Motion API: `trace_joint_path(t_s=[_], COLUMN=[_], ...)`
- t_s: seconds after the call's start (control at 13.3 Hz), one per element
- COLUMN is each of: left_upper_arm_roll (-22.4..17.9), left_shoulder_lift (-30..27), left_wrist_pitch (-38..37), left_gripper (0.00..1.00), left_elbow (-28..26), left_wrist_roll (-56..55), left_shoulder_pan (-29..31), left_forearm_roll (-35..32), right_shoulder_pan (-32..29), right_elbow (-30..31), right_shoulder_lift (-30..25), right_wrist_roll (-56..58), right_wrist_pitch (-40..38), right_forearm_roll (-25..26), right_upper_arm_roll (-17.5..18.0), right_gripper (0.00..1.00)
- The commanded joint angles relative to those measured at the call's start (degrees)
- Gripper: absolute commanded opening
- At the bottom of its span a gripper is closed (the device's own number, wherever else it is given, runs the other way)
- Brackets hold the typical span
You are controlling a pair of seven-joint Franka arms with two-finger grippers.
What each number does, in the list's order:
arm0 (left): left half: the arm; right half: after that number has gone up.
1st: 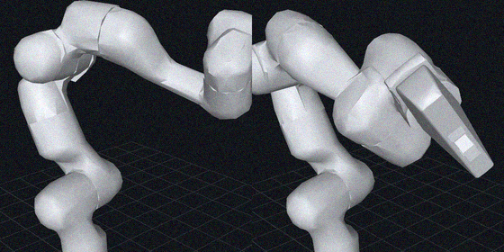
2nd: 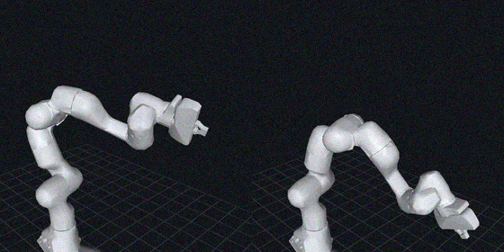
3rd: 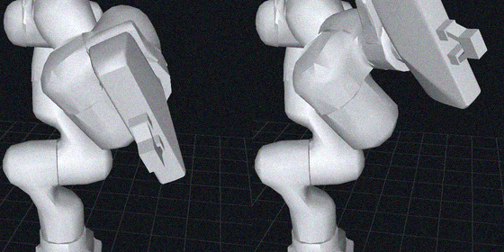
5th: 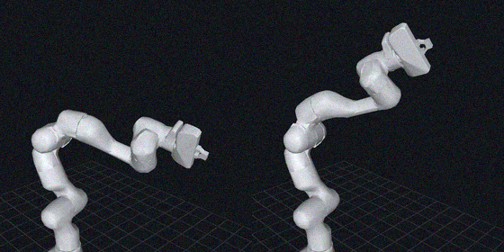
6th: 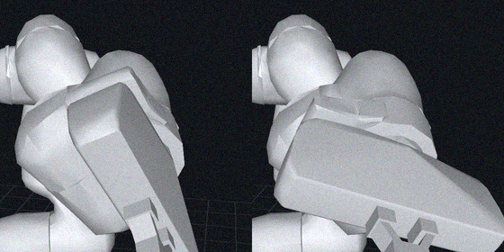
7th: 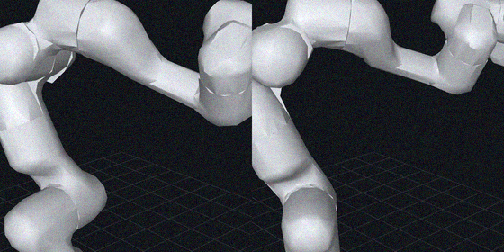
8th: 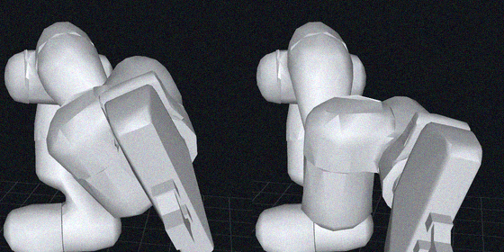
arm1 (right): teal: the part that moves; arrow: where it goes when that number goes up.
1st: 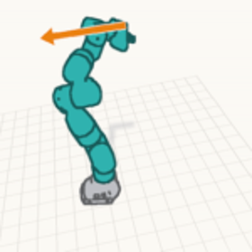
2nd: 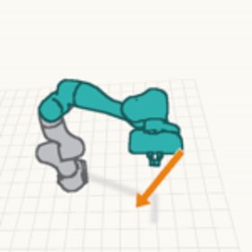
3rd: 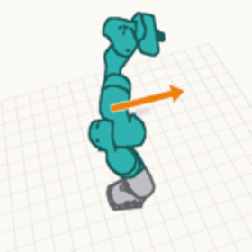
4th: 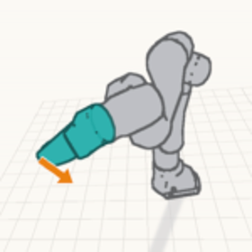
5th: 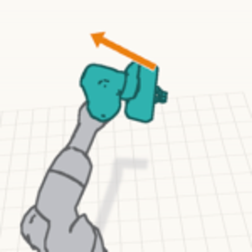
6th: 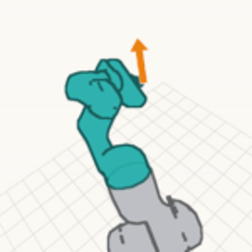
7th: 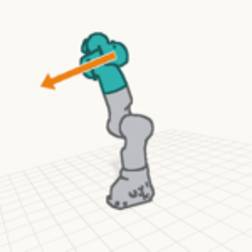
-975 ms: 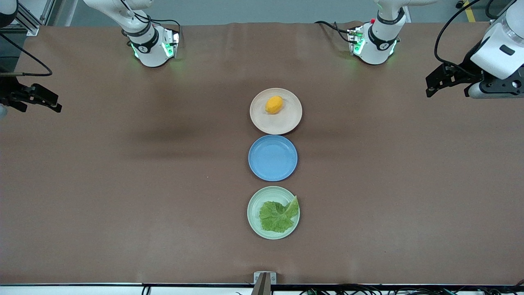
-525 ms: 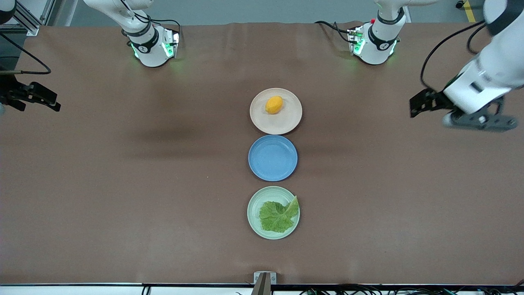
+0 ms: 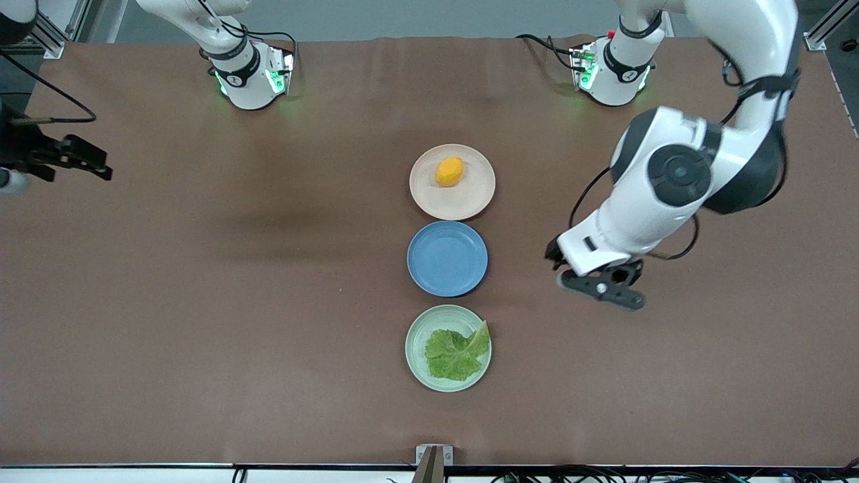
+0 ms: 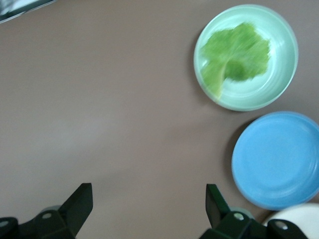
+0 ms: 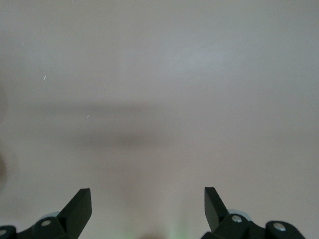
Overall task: Pick lemon and lettuce from plates
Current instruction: 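Move the left gripper toward the lettuce while the right gripper reaches the lemon, then lower the left gripper onto the lettuce while the right gripper descends on the lemon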
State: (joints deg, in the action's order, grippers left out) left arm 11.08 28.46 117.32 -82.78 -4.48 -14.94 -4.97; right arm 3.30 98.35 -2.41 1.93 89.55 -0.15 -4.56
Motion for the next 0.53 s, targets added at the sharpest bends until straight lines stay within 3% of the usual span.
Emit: trace_joint_path(t_s=[0.0,0.22,0.45], left_upper_arm_roll=[0.08,0.34,-0.36], left_shoulder_lift=[8.42,16.69,22.5], left_wrist_pitch=[9.63,28.97,33.85], left_gripper=[1.0,1.0,0.97], left_elbow=[4.38,4.38,7.19], left_wrist_roll=[1.22,0.0,0.88], left_shoulder_pan=[-1.84,-5.09,-7.9], left_forearm_roll=[-1.01,-0.74,-1.27], right_shoulder_pan=[5.03,16.87,31.99], right_elbow=[1.4,4.72,9.75], right_shoulder_lift=[0.56,0.56,3.18], right_wrist_roll=[-14.86,-33.96,-55.83], right_wrist_pitch=[0.1,4.73,18.08], right_forearm_roll=[-1.87,-5.29,-6.27], right_upper_arm_roll=[0.08,0.6,0.6], right_gripper=[1.0,1.0,1.0])
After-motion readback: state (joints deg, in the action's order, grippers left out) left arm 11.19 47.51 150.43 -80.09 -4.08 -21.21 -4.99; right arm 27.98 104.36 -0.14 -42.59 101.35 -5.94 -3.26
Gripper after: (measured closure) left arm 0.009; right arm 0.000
